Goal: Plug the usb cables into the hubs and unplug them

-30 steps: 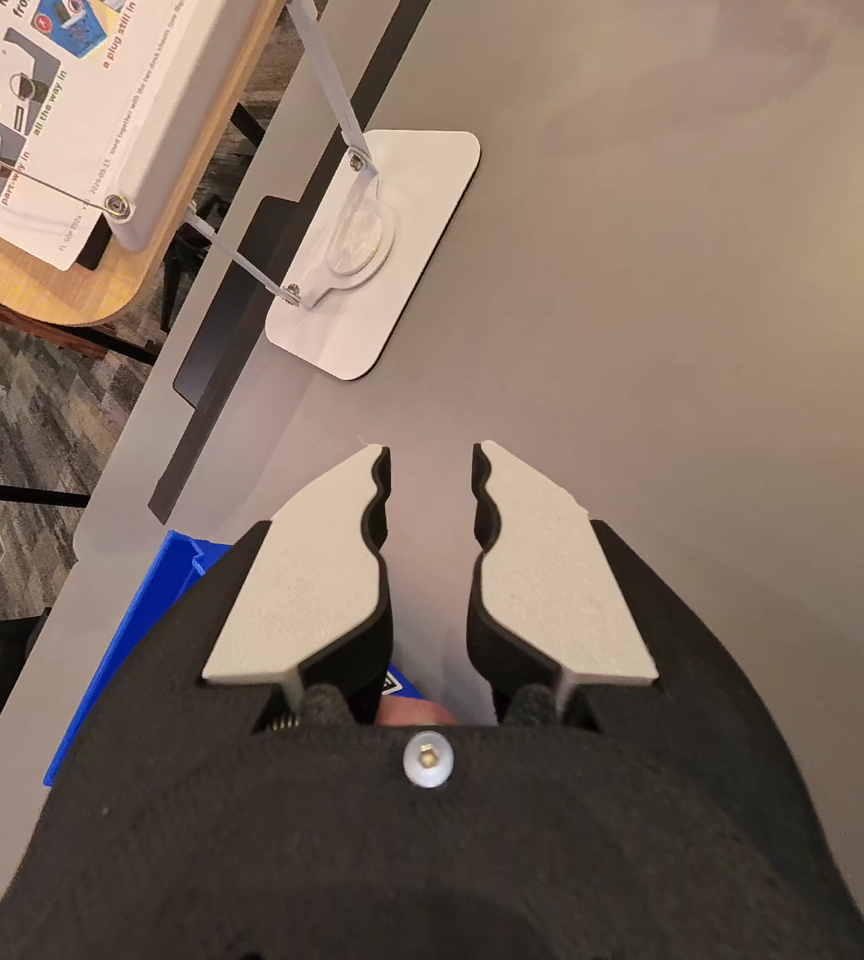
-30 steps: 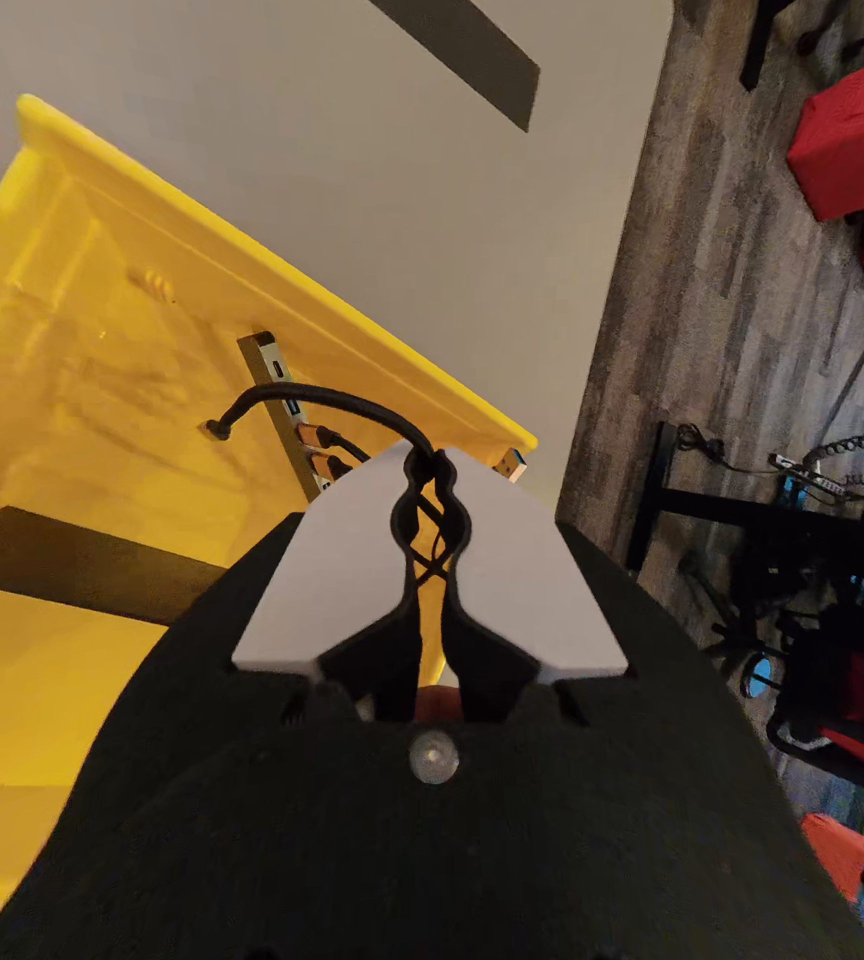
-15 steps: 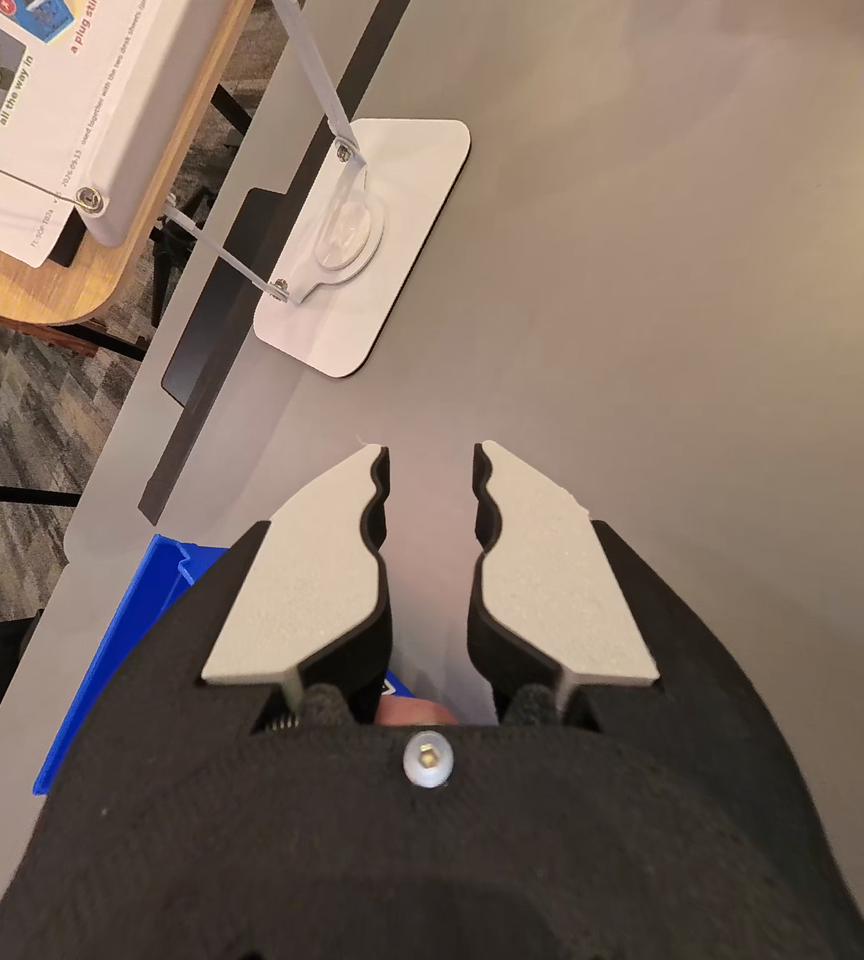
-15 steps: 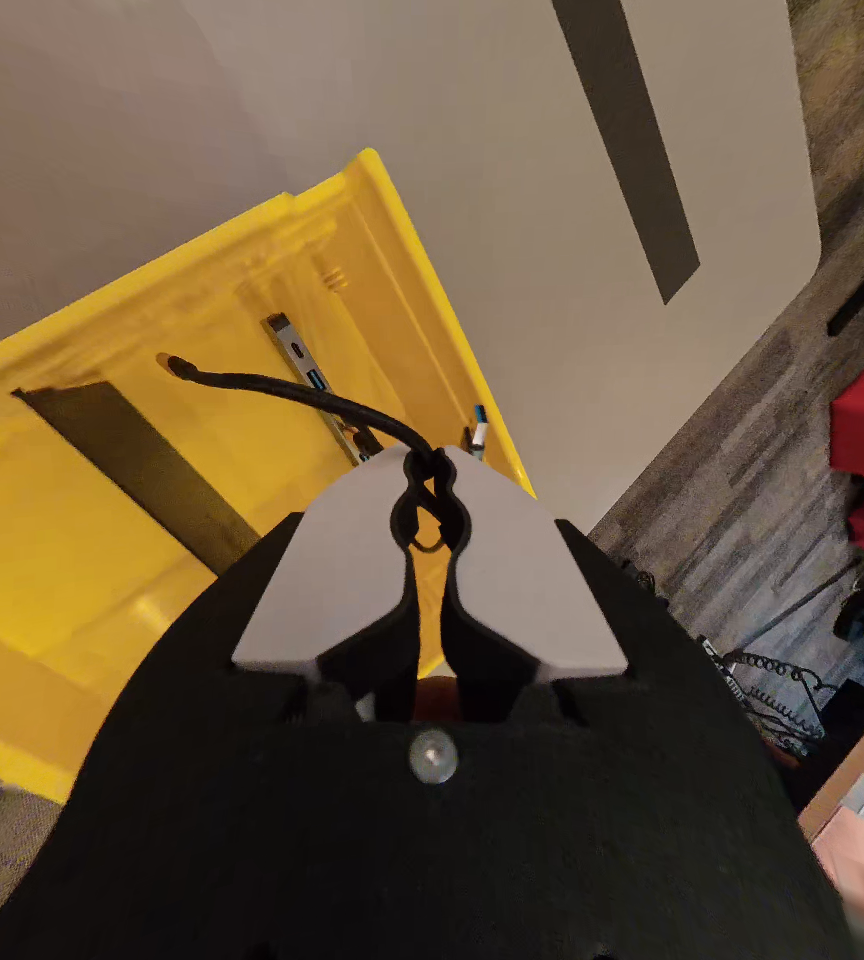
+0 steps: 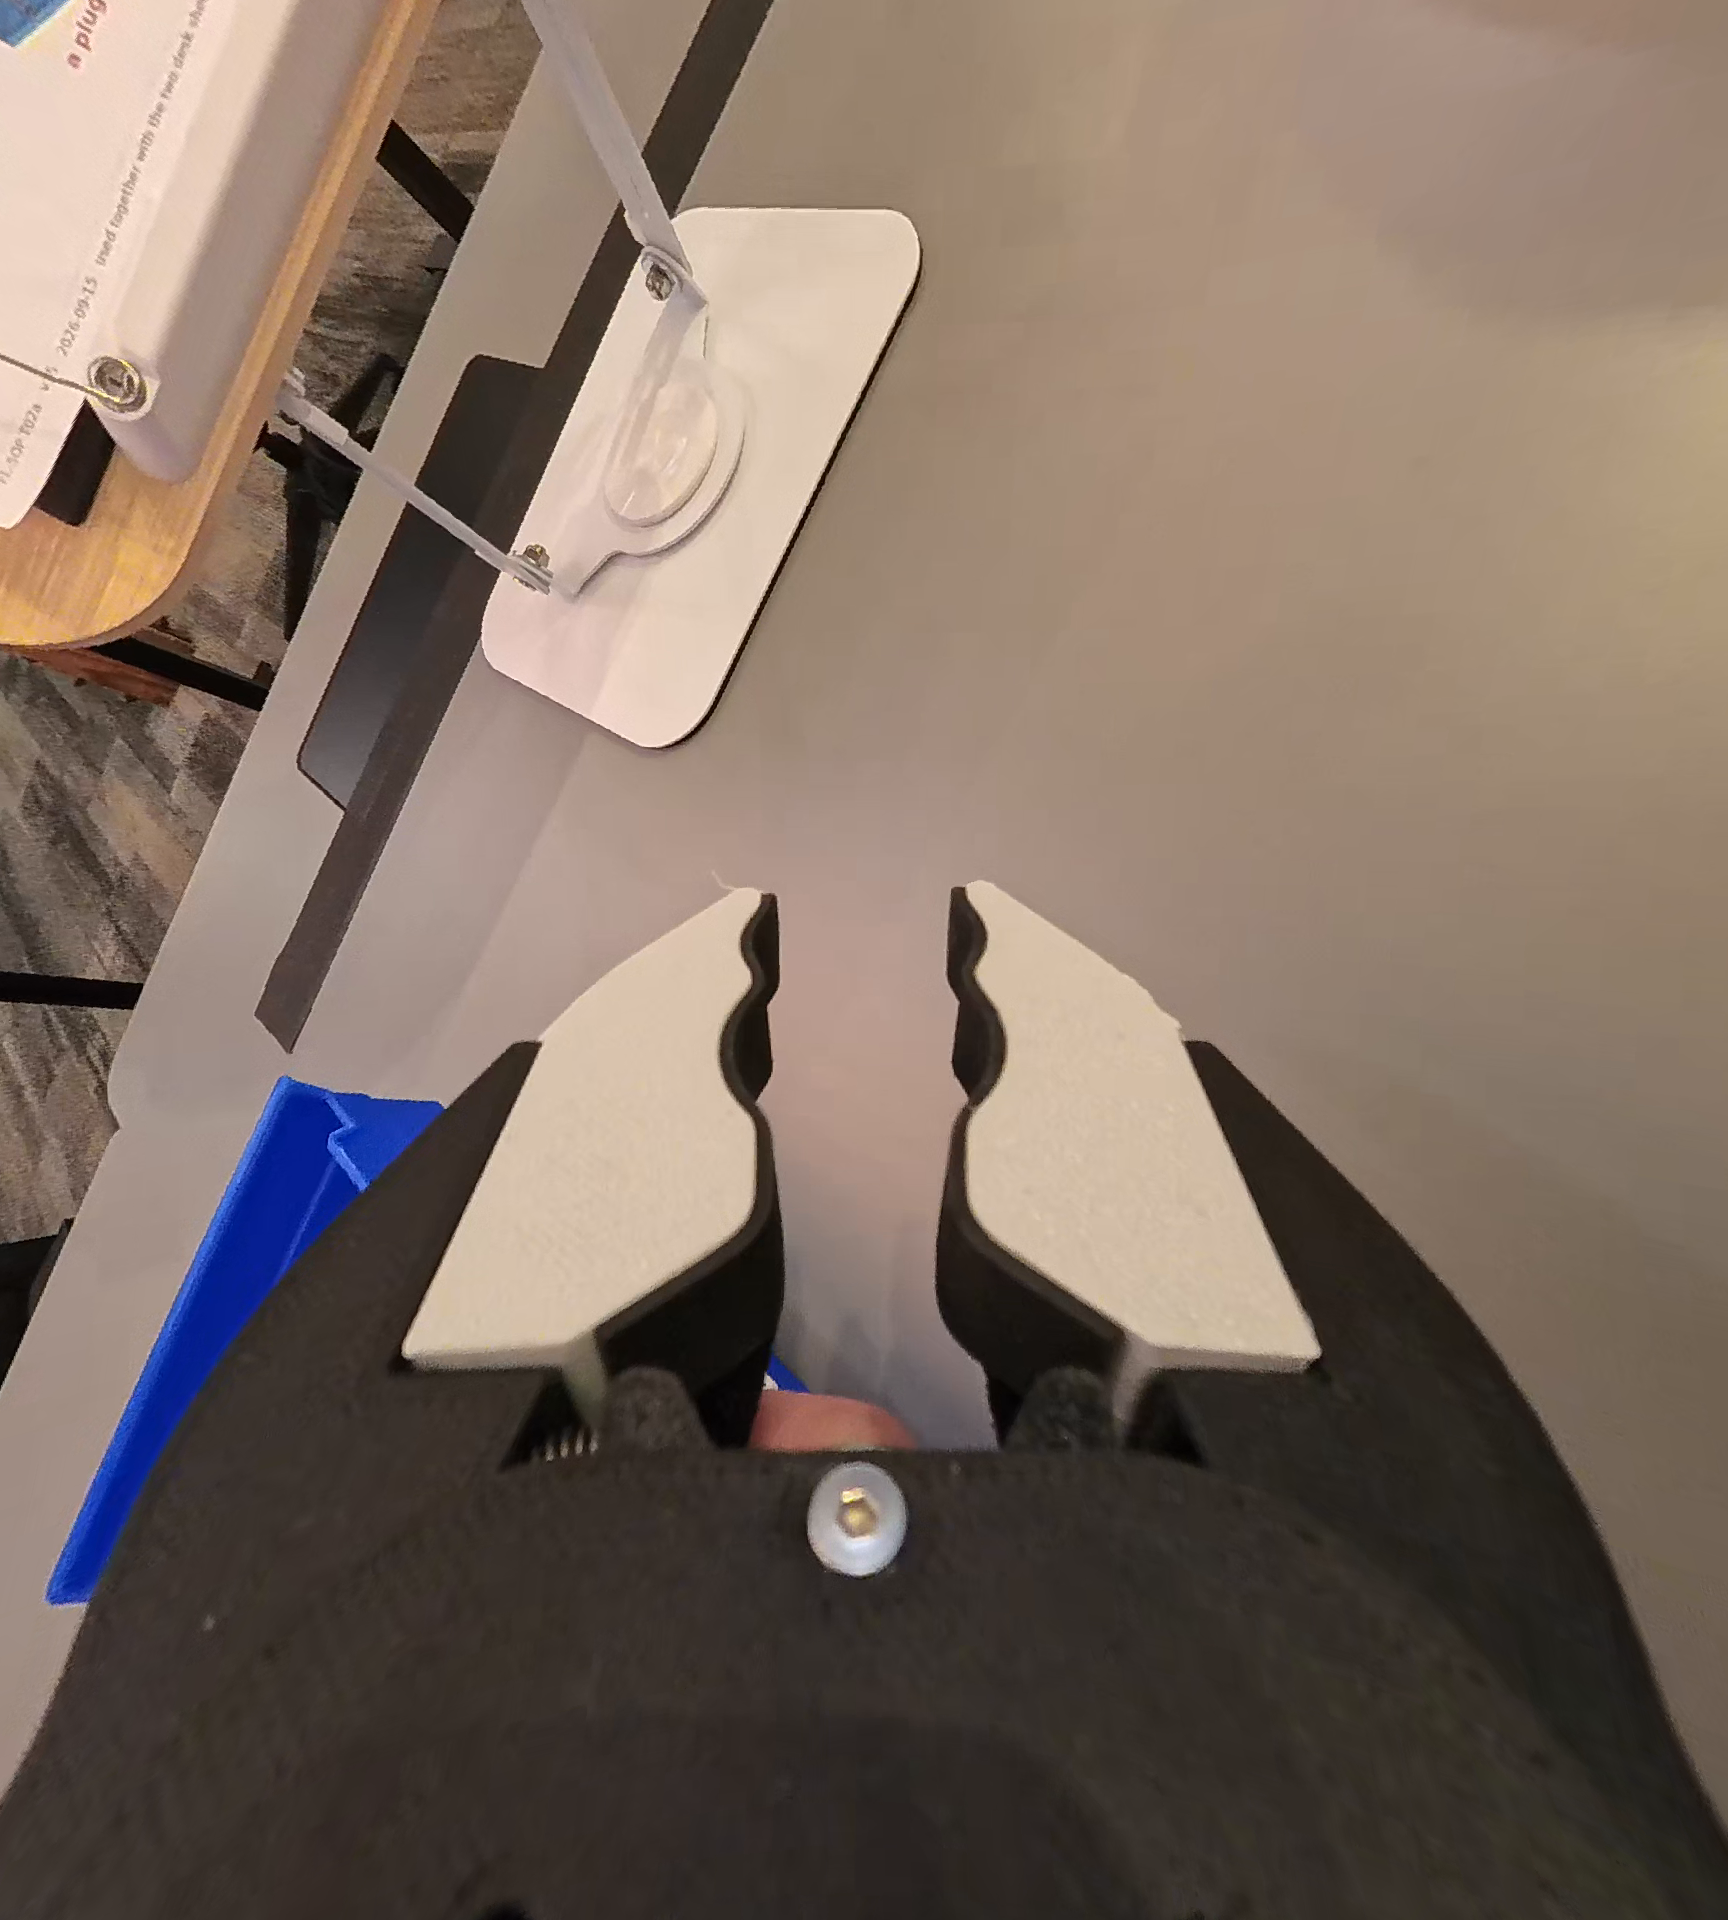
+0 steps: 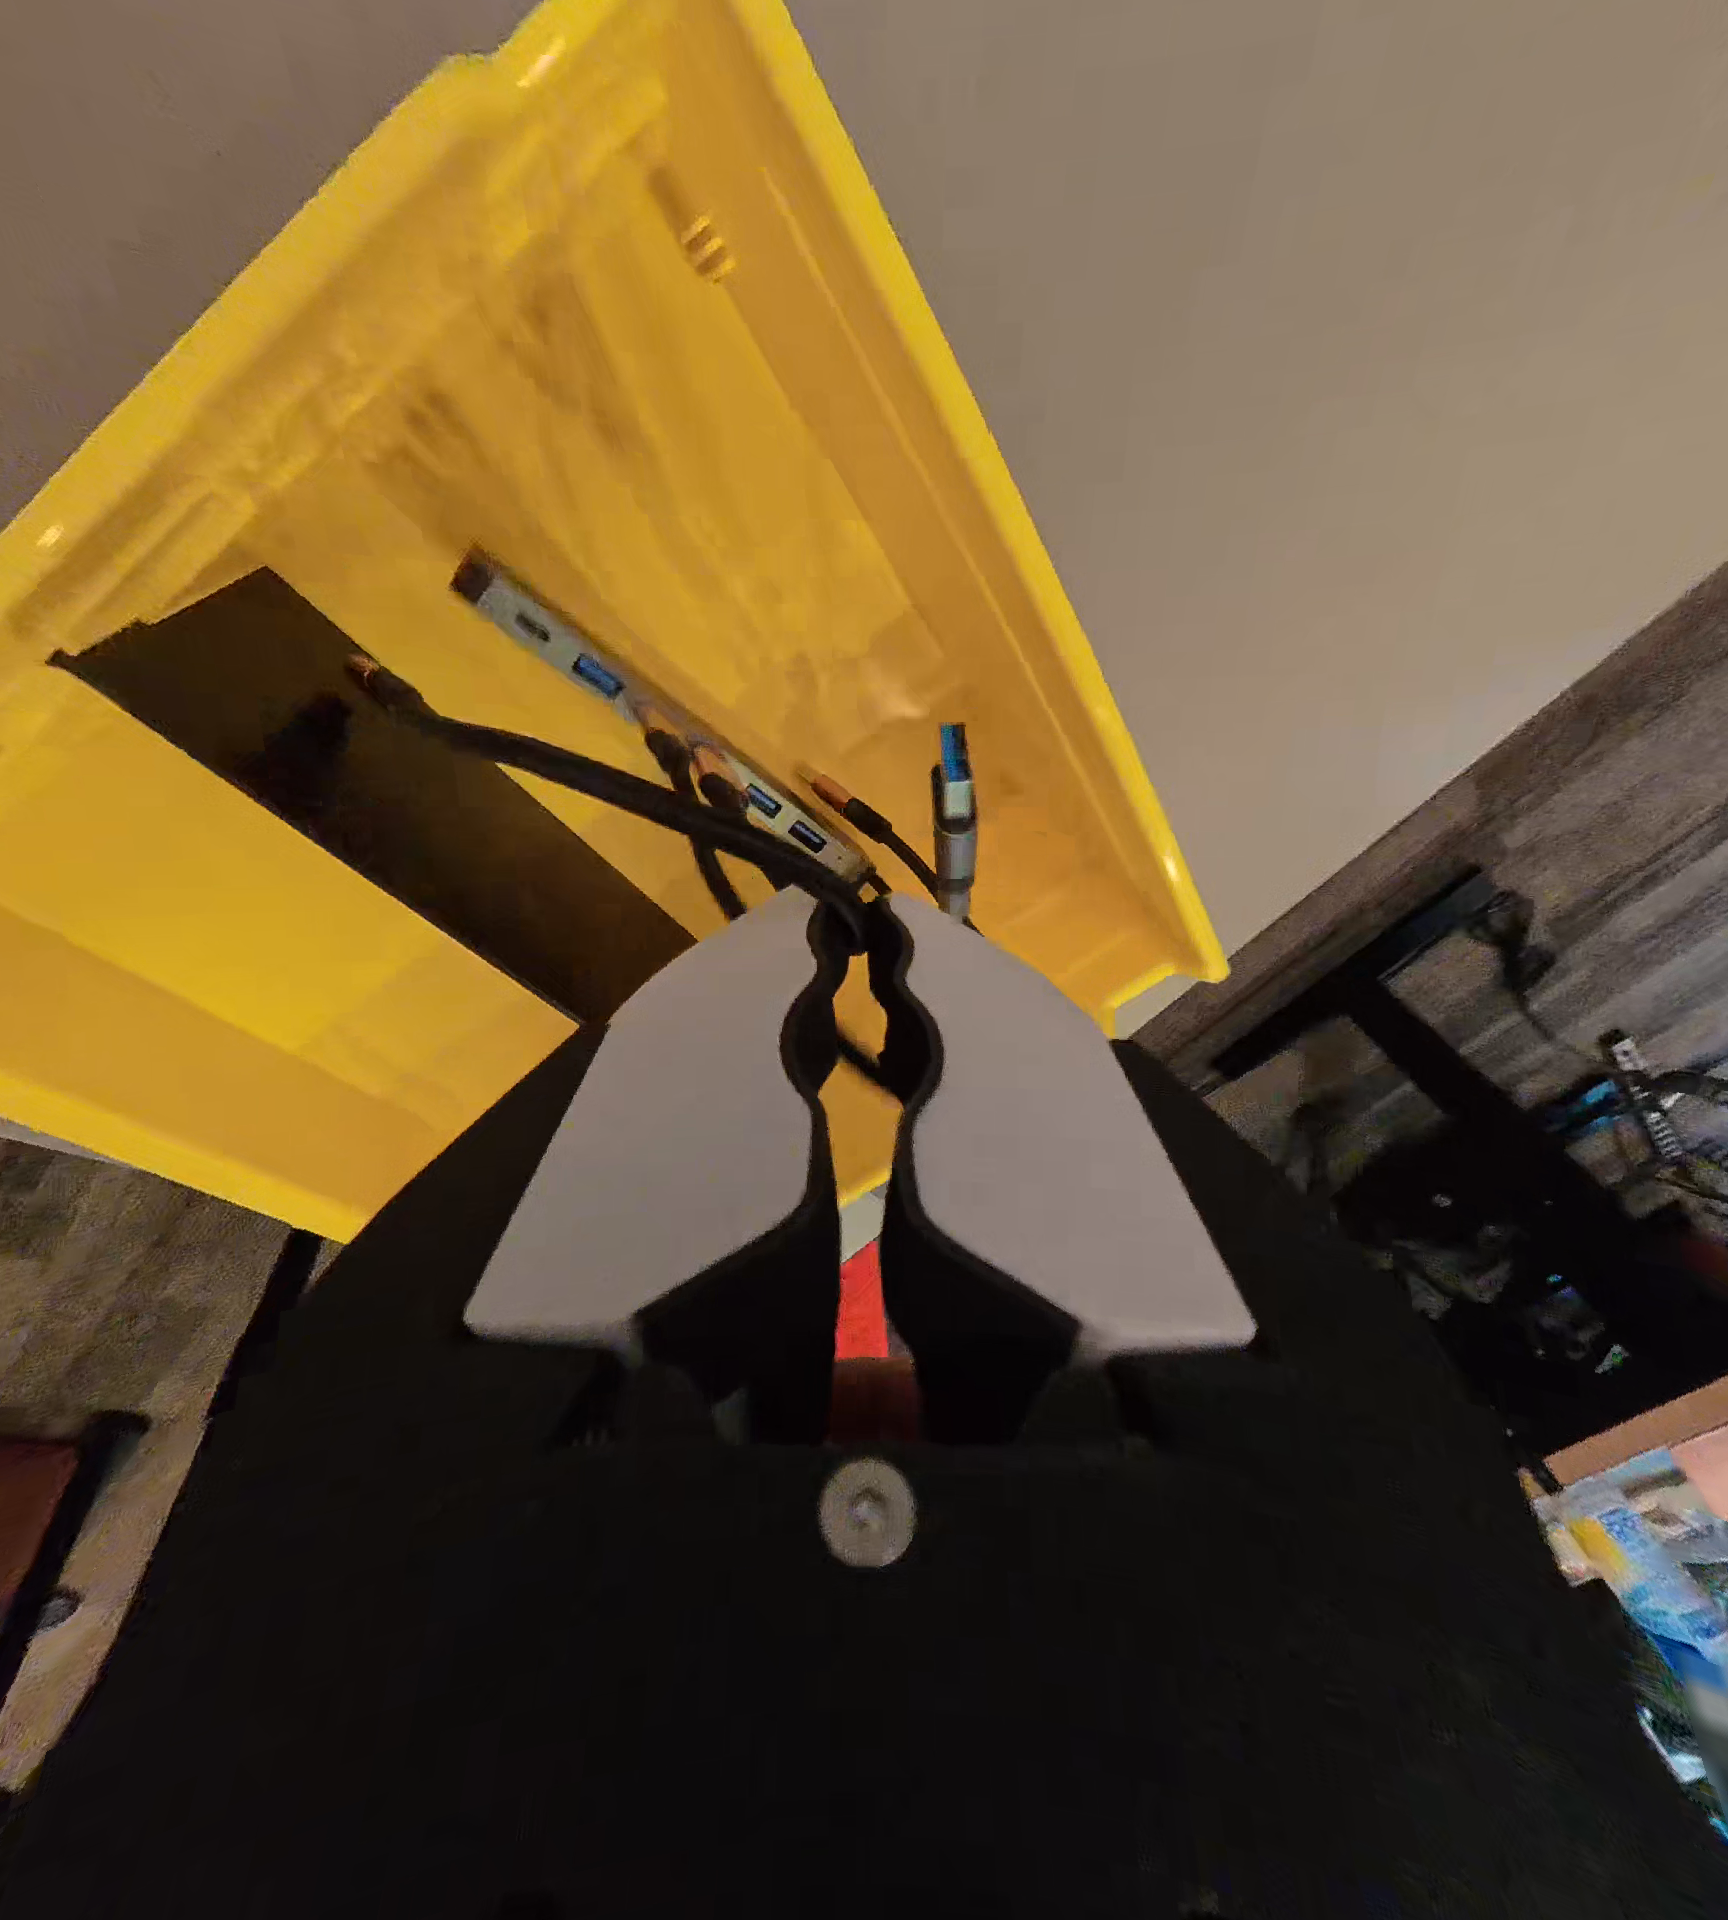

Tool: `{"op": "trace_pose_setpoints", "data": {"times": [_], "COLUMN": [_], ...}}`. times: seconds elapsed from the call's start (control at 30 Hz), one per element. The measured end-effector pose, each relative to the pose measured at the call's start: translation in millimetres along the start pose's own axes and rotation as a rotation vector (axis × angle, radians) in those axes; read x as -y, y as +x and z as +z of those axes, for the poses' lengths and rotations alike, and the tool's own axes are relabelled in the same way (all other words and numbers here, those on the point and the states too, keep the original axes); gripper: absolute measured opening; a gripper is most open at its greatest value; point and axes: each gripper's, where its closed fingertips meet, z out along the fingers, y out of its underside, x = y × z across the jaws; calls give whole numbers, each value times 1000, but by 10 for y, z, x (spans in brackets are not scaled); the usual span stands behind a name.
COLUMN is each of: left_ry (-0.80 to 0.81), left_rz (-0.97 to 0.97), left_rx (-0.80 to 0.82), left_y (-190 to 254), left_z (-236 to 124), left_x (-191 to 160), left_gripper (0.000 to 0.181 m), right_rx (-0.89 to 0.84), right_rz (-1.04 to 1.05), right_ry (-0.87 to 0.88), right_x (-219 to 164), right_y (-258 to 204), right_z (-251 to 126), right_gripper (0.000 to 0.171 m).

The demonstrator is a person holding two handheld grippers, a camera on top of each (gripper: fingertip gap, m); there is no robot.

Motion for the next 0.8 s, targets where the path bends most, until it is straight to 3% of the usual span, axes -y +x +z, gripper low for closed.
{"op": "trace_pose_setpoints", "data": {"times": [0.03,0.23,0.37,0.43,0.53,0.67,0.8], "left_ry": [0,1,2,1,-4,0,1], "left_rz": [-1,-11,-13,-15,-12,-8,-10], "left_rx": [1,5,5,2,2,9,7], "left_y": [-2,-35,-46,-45,-41,-48,-45], "left_z": [-5,-18,-16,-9,3,-20,-12], "left_x": [1,-24,-35,-43,-48,-35,-31], "left_gripper": [31,31,31,31,31,31,31], "right_rx": [5,-65,-285,-327,-400,-356,-305], "right_rz": [12,110,58,52,60,75,90], "right_ry": [-17,11,99,232,283,334,294], "right_x": [22,220,349,463,400,183,49], "right_y": [10,170,369,370,447,359,304], "right_z": [82,455,461,266,-33,-261,51], "right_gripper": [3,3,11,27,53,37,33]}}
